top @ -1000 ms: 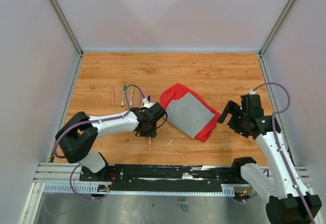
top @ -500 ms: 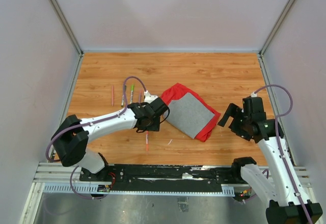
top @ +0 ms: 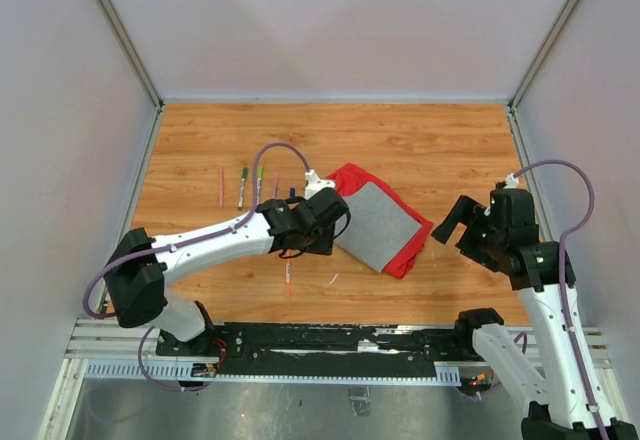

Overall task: Insert the pens into the pen caps
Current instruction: Move the pen cap to the center of the board.

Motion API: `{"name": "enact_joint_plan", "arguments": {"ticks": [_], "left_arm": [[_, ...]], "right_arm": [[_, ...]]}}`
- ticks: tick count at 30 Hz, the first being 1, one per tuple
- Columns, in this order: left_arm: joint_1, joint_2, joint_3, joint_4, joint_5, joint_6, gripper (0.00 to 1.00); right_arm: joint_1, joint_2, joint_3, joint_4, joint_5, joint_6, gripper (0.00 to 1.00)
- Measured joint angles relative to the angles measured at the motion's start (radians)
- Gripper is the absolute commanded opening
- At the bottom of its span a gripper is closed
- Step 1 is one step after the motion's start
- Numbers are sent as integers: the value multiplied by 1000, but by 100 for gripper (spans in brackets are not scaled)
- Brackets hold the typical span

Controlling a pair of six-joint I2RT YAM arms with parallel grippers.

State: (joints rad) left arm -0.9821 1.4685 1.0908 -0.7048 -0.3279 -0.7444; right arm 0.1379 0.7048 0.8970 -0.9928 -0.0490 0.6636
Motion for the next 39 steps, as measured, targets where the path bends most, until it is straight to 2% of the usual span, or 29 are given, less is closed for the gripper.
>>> {"name": "enact_joint_plan", "arguments": {"ticks": [7, 12, 23, 32, 35, 39], "left_arm": [[-84, 154, 153, 181, 187, 37, 39], [-122, 355, 319, 303, 327, 42, 35], [-201, 710, 626, 543, 549, -70, 34], [-270, 1016, 990, 586, 708, -136, 32], [-292, 1079, 1058, 587, 750, -150, 32], [-314, 1120, 1076, 587, 780, -163, 32]], "right_arm": [[0, -12, 148, 19, -72, -4, 99], [0, -5, 254, 45, -134, -3, 99], [0, -6, 386, 41, -183, -28, 99], [0, -3, 409, -5, -203, -92, 99], [0, -14, 407, -19, -216, -106, 99], [0, -36, 391, -28, -224, -119, 99]]}}
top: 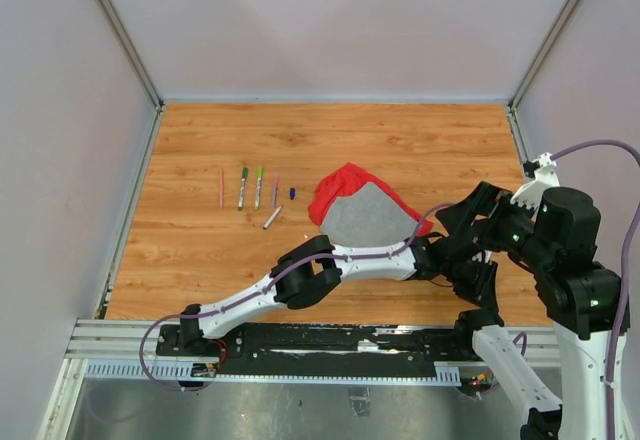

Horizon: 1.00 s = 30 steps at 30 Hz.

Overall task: Insert the pens into the pen caps
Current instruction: Move the pen cap to the center of the board.

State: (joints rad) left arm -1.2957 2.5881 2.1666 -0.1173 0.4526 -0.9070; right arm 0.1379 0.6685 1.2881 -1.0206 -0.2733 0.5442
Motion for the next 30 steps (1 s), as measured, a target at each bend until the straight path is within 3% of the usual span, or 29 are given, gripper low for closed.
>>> {"name": "enact_joint_plan", "arguments": {"ticks": [12, 16, 30], "left_arm": [[-17, 81, 100, -36, 59, 2, 21], [-20, 86, 117, -51, 75, 13, 13], [-31, 114, 126, -123, 79, 58, 12]], "right_arm": [[0, -41, -40, -35, -11, -11, 98], [0, -42, -42, -42, -11, -14, 99], [0, -50, -55, -52, -11, -17, 99]]}}
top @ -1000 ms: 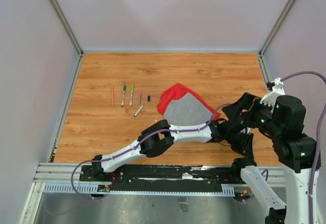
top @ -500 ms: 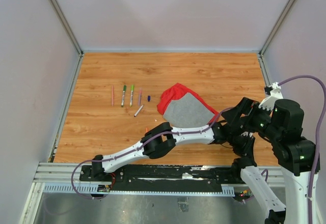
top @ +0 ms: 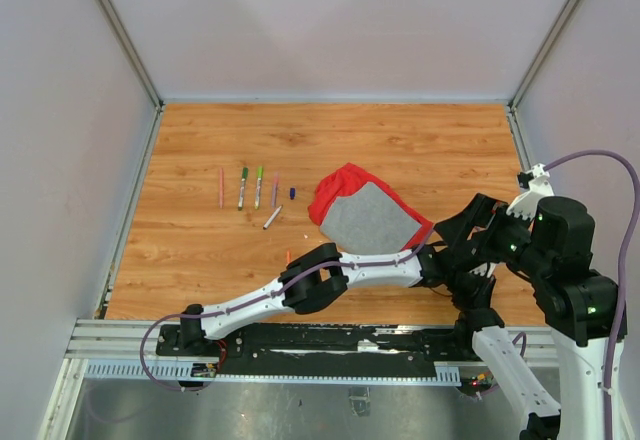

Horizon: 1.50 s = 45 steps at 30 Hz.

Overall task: Insert the pens into the pen caps
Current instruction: Move the pen cap to the center of the board.

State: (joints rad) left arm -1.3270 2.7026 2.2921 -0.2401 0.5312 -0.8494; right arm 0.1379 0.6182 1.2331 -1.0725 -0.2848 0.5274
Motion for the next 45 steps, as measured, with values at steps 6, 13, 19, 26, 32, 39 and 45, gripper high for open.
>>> {"name": "enact_joint_plan", "arguments": {"ticks": [6, 13, 19, 26, 32, 39, 45], "left_arm": [[-3, 3, 14, -23, -16, 25, 12], [-10, 3, 15, -50, -18, 56, 10], [-10, -2, 6, -49, -20, 82, 9], [-9, -71, -120, -2, -38, 82, 7], [-6, -127, -214, 18, -48, 82, 6], [2, -190, -324, 44, -69, 84, 6], [5, -245, -423, 70, -83, 82, 5]], "right_arm": [[0, -4, -10, -2, 0, 0, 99], [0, -10, -25, -2, -1, 3, 99], [0, -18, -33, -2, -3, 14, 99], [0, -20, -36, -2, -4, 23, 99], [0, -27, -53, -2, -11, 32, 99], [0, -32, -56, -1, -28, 45, 99], [0, -37, -68, -2, -30, 50, 99]]}}
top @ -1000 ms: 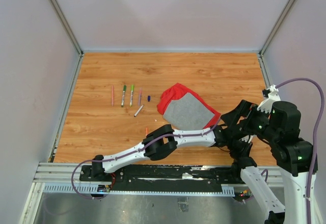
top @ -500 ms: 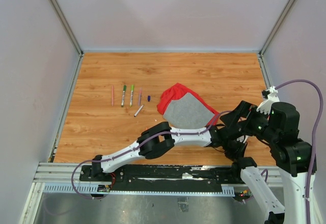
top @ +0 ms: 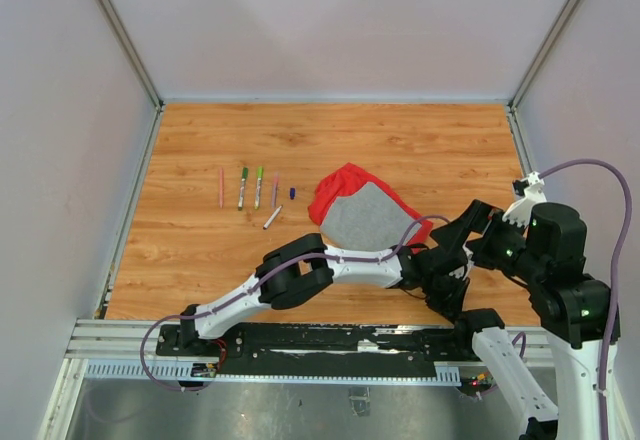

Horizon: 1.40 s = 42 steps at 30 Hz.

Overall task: Insert the pens into the pen caps
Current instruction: Move the pen cap to the center of the board.

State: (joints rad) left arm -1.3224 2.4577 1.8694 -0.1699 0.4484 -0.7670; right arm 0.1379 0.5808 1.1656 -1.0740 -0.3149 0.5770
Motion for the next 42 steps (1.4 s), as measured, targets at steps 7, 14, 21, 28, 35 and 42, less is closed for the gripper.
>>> {"name": "enact_joint_plan", "arguments": {"ticks": [7, 14, 21, 28, 35, 42], "left_arm": [[1, -71, -117, 35, -25, -1, 5], [5, -128, -212, 64, -40, -4, 4], [6, -192, -305, 73, -64, -5, 4], [13, -260, -414, 100, -78, -19, 4], [18, -338, -530, 113, -90, -25, 4], [37, -392, -593, 117, -98, -31, 5]], "right_arm": [[0, -18, -32, 2, -1, 17, 99], [0, -34, -48, 2, -1, 29, 99], [0, -34, -50, -1, 0, 29, 98], [0, -34, -58, -2, 0, 29, 99], [0, -33, -77, -8, 2, 29, 98], [0, -16, -79, -19, 21, 21, 99]]}}
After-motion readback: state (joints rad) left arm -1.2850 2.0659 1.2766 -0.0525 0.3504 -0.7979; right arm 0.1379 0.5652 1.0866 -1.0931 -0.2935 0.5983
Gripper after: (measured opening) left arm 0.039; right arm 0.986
